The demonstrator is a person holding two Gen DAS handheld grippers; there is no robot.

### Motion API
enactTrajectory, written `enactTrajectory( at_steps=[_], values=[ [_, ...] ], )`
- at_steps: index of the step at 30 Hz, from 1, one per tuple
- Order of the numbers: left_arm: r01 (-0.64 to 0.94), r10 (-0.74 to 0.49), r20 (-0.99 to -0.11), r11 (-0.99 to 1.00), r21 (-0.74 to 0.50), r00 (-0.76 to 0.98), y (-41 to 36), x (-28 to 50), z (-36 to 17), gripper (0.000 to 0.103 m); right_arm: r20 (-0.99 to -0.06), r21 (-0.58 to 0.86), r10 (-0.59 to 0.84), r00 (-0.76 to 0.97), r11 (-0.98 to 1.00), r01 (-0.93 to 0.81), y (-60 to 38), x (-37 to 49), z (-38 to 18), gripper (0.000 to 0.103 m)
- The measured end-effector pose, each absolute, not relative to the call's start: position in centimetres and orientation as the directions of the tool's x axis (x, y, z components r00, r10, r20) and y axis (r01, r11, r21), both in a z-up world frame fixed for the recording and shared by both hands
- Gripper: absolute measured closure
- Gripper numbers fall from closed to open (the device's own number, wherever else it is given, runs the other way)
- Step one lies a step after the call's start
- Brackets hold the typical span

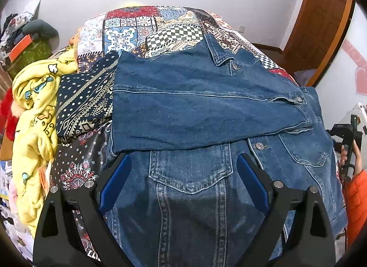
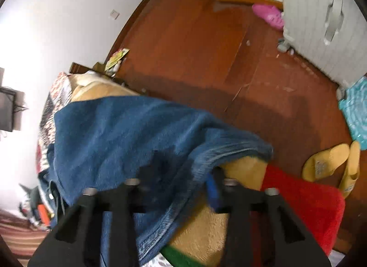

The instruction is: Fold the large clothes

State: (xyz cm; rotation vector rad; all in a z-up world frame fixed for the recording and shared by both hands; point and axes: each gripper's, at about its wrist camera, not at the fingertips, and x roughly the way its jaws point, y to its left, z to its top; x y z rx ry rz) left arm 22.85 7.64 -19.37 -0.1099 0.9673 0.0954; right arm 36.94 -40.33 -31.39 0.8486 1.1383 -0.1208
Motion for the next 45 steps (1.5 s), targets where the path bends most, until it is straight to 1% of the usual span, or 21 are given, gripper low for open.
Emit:
enactTrajectory(
  at_steps=[3,6,8,10,13,15,17,19,21,23,26,28,31,32,35,37,39,40,41,44,45],
  values=[
    [-0.123,0.042,-0.824,0.992,-0.033,0.565,7.7,22.6,-19.4,0.01,-0.837,0.492,0.259,0.483,0.742,0.455,-39.3,36.9,-29.1,0.091],
    [-0.117,0.044,-0.82,0.993,-0.028,0.57,7.8,22.4,-19.3,0.01,-0.813,0.468,0.211,0.542,0.791,0.394,-38.6,36.6,-25.9,0.091],
    [-0.116,0.036,-0.817,0.993,-0.037,0.576,8.0,22.2,-19.2,0.01,-0.774,0.475,0.201,0.6,0.812,0.339,-37.8,36.3,-22.9,0.091],
    [-0.114,0.034,-0.812,0.993,-0.04,0.583,8.0,21.9,-19.2,0.01,-0.7,0.519,0.241,0.672,0.819,0.246,-36.3,35.8,-19.0,0.092],
    [-0.106,0.025,-0.807,0.993,-0.047,0.59,8.0,21.7,-19.1,0.01,-0.575,0.518,0.33,0.749,0.855,0.021,-31.5,34.9,-11.9,0.092],
    [-0.103,0.02,-0.802,0.993,-0.051,0.598,7.9,21.5,-18.9,0.01,-0.532,0.491,0.389,0.752,0.865,-0.1,-28.1,34.7,-9.1,0.092],
    [-0.104,0.016,-0.796,0.993,-0.06,0.605,8.0,21.1,-18.6,0.01,-0.517,0.465,0.445,0.731,0.863,-0.197,-24.4,34.5,-7.8,0.092],
    [-0.106,0.013,-0.791,0.992,-0.066,0.612,8.3,20.6,-18.4,0.01,-0.535,0.443,0.502,0.68,0.852,-0.28,-20.0,34.6,-8.0,0.092],
    [-0.109,0.015,-0.787,0.992,-0.067,0.616,8.7,20.2,-18.1,0.01,-0.574,0.436,0.532,0.622,0.842,-0.317,-16.7,34.8,-9.7,0.092],
    [-0.114,0.021,-0.785,0.991,-0.064,0.619,9.2,19.6,-17.9,0.01,-0.622,0.443,0.548,0.559,0.835,-0.326,-14.4,35.4,-12.1,0.092],
    [-0.122,0.023,-0.786,0.99,-0.067,0.618,9.9,18.9,-17.8,0.01,-0.714,0.483,0.572,0.404,0.82,-0.308,-11.4,36.2,-17.4,0.092],
    [-0.127,0.025,-0.787,0.99,-0.068,0.616,10.3,18.5,-17.9,0.01,-0.757,0.481,0.558,0.341,0.828,-0.288,-10.6,36.3,-20.1,0.092],
    [-0.122,0.019,-0.79,0.99,-0.071,0.613,10.3,18.5,-17.8,0.01,-0.791,0.474,0.541,0.284,0.837,-0.273,-10.4,35.9,-21.7,0.091],
    [-0.116,0.017,-0.79,0.991,-0.068,0.613,10.1,18.7,-17.8,0.01,-0.799,0.481,0.547,0.251,0.831,-0.281,-10.6,35.8,-22.1,0.088],
    [-0.083,0.013,-0.783,0.995,-0.05,0.622,8.9,19.8,-17.1,0.01,-0.814,0.476,0.544,0.202,0.825,-0.305,-11.8,34.7,-21.3,0.088],
    [-0.048,-0.01,-0.771,0.997,-0.052,0.636,7.5,20.9,-16.2,0.01,-0.813,0.47,0.551,0.189,0.812,-0.346,-12.7,33.8,-20.0,0.084],
    [-0.003,-0.043,-0.759,0.998,-0.058,0.649,5.9,22.2,-15.3,0.01,-0.807,0.451,0.55,0.216,0.809,-0.377,-13.5,32.7,-18.9,0.067],
    [0.016,-0.053,-0.755,0.998,-0.056,0.654,5.1,22.9,-14.9,0.01,-0.798,0.431,0.546,0.254,0.812,-0.393,-14.4,32.0,-18.0,0.063],
    [0.043,-0.066,-0.75,0.998,-0.051,0.658,4.1,23.6,-14.5,0.01,-0.791,0.413,0.54,0.286,0.817,-0.401,-14.7,31.6,-17.7,0.059],
    [0.134,-0.098,-0.735,0.991,-0.009,0.671,0.5,26.2,-13.4,0.01,-0.762,0.336,0.497,0.415,0.851,-0.403,-17.7,30.6,-15.7,0.057],
    [0.159,-0.101,-0.734,0.987,0.01,0.672,-0.8,27.2,-13.2,0.01,-0.749,0.327,0.486,0.45,0.862,-0.386,-19.0,30.5,-15.2,0.051]
  ],
)
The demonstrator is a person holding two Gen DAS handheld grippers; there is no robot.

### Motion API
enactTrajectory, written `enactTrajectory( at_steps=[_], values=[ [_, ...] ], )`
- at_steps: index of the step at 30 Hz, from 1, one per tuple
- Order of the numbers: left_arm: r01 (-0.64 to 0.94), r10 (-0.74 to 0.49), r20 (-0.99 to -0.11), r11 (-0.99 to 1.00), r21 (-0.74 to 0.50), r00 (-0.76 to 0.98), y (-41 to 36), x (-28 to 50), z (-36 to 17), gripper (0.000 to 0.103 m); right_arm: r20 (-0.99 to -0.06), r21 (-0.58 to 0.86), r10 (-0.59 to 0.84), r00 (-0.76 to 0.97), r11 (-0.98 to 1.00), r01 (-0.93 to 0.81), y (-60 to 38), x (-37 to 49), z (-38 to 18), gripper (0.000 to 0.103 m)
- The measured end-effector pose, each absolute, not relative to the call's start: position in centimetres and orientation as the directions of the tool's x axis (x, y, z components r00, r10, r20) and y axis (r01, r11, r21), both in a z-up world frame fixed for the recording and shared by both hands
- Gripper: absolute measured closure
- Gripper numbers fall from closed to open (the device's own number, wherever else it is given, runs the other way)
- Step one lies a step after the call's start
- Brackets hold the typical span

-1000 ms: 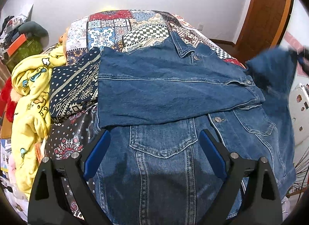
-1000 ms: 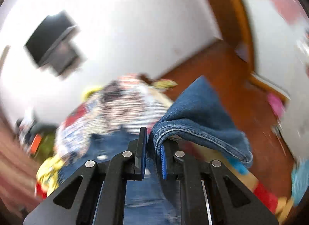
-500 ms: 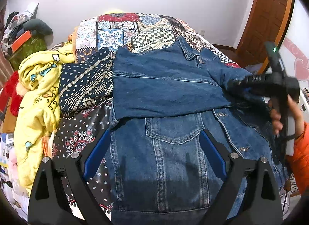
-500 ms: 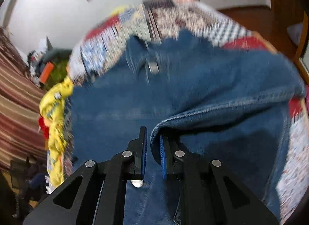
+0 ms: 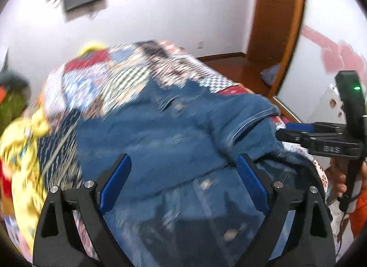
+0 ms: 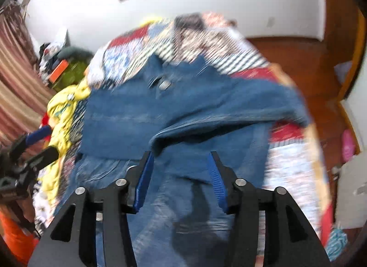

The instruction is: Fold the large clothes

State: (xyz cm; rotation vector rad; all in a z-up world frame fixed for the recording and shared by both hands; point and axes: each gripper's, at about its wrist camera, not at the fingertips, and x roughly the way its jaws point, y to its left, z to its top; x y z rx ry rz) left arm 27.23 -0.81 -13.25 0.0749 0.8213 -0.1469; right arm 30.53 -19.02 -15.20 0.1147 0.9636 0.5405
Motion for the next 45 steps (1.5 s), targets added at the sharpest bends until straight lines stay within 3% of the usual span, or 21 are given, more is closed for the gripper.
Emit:
enactTrajectory(
  at_steps=[2,8,12,16,18,19,23,30,34,39,41,45],
  values=[
    [0.209,-0.118,-0.739,0.977,0.032,0.663,-3.0,29.0,-13.1,0.01,-0.731,0.334,0.473,0.492,0.877,-0.347,-21.3,30.7,-14.8,0.044],
    [0.353,-0.165,-0.782,0.933,0.074,0.601,-9.2,34.5,-15.2,0.011,-0.759,0.297,0.36,0.543,0.933,-0.203,-25.5,32.4,-16.8,0.044],
    [0.441,-0.185,-0.845,0.895,0.066,0.502,-12.8,38.1,-18.7,0.032,-0.788,0.332,0.361,0.498,0.931,-0.151,-26.8,33.5,-19.4,0.044],
    [0.496,-0.159,-0.888,0.864,0.087,0.432,-15.4,40.5,-22.4,0.04,-0.798,0.347,0.378,0.469,0.925,-0.154,-26.7,33.8,-20.7,0.044],
    [0.507,-0.146,-0.905,0.858,0.085,0.399,-16.3,41.5,-24.1,0.058,-0.799,0.356,0.393,0.455,0.919,-0.168,-26.4,33.9,-21.3,0.044],
    [0.502,-0.145,-0.909,0.861,0.078,0.391,-16.4,42.0,-24.6,0.062,-0.801,0.361,0.399,0.447,0.917,-0.172,-26.0,34.0,-21.7,0.044],
    [0.473,-0.215,-0.892,0.881,-0.002,0.397,-15.8,43.1,-24.0,0.093,-0.816,0.353,0.401,0.416,0.916,-0.191,-25.1,34.1,-23.0,0.044],
    [0.404,-0.279,-0.791,0.914,-0.045,0.544,-11.3,40.8,-17.1,0.096,-0.823,0.327,0.384,0.418,0.923,-0.204,-24.8,34.0,-23.5,0.044],
    [0.333,-0.226,-0.752,0.943,-0.009,0.62,-6.3,38.0,-14.6,0.096,-0.829,0.305,0.366,0.423,0.93,-0.206,-24.5,33.9,-23.4,0.044],
    [0.222,-0.138,-0.808,0.975,-0.009,0.573,0.3,35.5,-17.4,0.095,-0.834,0.297,0.356,0.421,0.934,-0.201,-24.4,33.7,-23.3,0.044],
    [0.193,-0.127,-0.844,0.981,-0.028,0.521,2.0,34.6,-19.6,0.086,-0.837,0.29,0.35,0.42,0.935,-0.203,-24.2,33.6,-23.3,0.044],
    [0.146,-0.061,-0.901,0.989,0.003,0.43,3.5,32.3,-23.8,0.053,-0.848,0.259,0.325,0.418,0.943,-0.208,-23.9,33.4,-23.4,0.044]
  ],
)
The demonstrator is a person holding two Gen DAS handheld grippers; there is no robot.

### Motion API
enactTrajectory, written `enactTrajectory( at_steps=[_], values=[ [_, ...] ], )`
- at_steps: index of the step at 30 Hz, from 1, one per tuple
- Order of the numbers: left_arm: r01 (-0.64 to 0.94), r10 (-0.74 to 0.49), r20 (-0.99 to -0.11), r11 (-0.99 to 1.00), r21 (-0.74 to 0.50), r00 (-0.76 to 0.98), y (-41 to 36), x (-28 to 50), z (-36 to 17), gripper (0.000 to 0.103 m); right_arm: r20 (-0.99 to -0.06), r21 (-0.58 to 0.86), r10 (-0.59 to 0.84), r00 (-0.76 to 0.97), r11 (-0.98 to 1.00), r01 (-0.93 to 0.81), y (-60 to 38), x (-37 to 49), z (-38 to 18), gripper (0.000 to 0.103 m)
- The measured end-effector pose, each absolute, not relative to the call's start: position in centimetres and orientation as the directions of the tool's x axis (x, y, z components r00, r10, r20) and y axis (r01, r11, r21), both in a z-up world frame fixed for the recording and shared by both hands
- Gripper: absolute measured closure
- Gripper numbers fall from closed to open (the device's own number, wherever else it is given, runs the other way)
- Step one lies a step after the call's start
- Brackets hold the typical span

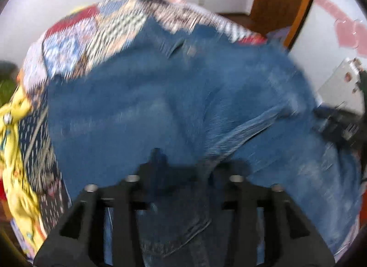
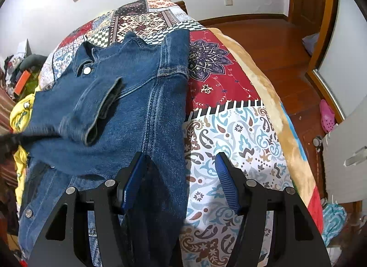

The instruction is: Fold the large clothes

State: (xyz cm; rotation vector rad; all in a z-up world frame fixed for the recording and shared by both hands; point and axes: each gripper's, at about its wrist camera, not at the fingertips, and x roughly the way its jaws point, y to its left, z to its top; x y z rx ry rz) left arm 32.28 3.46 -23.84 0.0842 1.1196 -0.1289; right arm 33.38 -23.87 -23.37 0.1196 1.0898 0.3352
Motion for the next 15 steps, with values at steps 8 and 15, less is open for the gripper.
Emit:
enactTrajectory(
  at_steps=[8,15],
  values=[
    [0.223,-0.012,-0.885,0.969,0.104,0.465,0.2,30.4,-21.8,0.046,-0.865,0.207,0.274,0.421,0.958,-0.2,-24.3,33.2,-22.2,0.044],
    [0.388,-0.076,-0.842,0.907,0.164,0.534,-6.2,32.2,-19.9,0.038,-0.821,0.248,0.308,0.481,0.951,-0.186,-25.4,32.7,-19.3,0.044]
  ],
)
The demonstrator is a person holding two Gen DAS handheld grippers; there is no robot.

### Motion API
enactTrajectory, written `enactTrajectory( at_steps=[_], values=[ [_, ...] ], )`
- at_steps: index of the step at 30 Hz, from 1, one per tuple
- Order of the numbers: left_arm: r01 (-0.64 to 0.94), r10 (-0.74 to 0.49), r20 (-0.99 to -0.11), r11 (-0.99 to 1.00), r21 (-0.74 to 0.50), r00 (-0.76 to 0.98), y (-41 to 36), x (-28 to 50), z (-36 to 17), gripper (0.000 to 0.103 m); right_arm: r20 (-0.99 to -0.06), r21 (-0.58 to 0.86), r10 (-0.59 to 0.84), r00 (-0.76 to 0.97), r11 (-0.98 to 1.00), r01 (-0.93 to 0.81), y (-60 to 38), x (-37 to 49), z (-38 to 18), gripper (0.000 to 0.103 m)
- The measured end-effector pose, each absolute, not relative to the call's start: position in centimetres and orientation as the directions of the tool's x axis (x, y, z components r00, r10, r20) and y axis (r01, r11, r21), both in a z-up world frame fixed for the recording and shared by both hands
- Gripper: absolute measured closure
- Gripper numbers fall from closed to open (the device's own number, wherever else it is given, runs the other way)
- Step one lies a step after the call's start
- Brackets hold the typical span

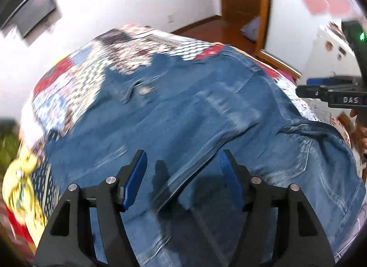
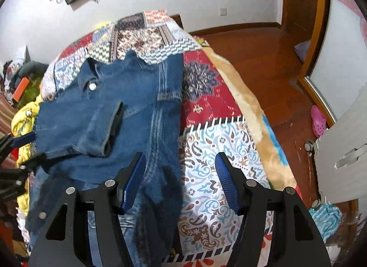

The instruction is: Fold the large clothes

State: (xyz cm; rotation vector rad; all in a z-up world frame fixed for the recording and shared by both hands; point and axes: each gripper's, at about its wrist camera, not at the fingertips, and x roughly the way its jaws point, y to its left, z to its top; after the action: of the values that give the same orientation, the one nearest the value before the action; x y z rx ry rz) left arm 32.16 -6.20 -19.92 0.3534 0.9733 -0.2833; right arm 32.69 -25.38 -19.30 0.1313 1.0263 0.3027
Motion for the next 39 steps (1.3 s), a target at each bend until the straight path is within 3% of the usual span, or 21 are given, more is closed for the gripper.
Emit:
enactTrajectory(
  at_steps=[8,12,17,22,24,29,34,39],
  values=[
    [0.476,-0.069,-0.899,0.864,0.163,0.433,-9.6,36.0,-25.8,0.04,-0.826,0.25,0.329,0.458,0.942,-0.225,-24.0,32.5,-19.8,0.044],
    [0.475,-0.184,-0.889,0.879,0.042,0.42,-9.2,36.1,-24.8,0.074,-0.848,0.232,0.312,0.429,0.945,-0.23,-23.4,32.7,-21.0,0.044],
    [0.404,-0.215,-0.833,0.915,0.01,0.509,-7.1,35.8,-21.0,0.084,-0.869,0.233,0.303,0.392,0.948,-0.216,-23.2,33.0,-22.4,0.044],
    [0.293,-0.23,-0.757,0.955,-0.054,0.611,-1.8,34.1,-16.1,0.087,-0.871,0.238,0.302,0.387,0.949,-0.206,-23.4,32.8,-22.4,0.044],
    [0.253,-0.212,-0.735,0.966,-0.057,0.644,0.2,33.5,-14.8,0.094,-0.874,0.229,0.294,0.387,0.951,-0.207,-23.4,32.7,-22.3,0.044],
    [0.116,-0.1,-0.694,0.993,-0.024,0.713,5.9,30.3,-13.0,0.096,-0.88,0.203,0.272,0.39,0.957,-0.208,-23.0,32.6,-22.2,0.044],
    [-0.013,-0.024,-0.727,0.999,-0.046,0.686,11.1,27.9,-15.2,0.097,-0.888,0.18,0.248,0.387,0.962,-0.204,-22.6,32.8,-22.5,0.044],
    [-0.107,0.01,-0.816,0.992,-0.064,0.578,15.3,25.1,-20.0,0.097,-0.893,0.167,0.233,0.385,0.966,-0.197,-22.5,32.8,-22.5,0.044]
  ],
)
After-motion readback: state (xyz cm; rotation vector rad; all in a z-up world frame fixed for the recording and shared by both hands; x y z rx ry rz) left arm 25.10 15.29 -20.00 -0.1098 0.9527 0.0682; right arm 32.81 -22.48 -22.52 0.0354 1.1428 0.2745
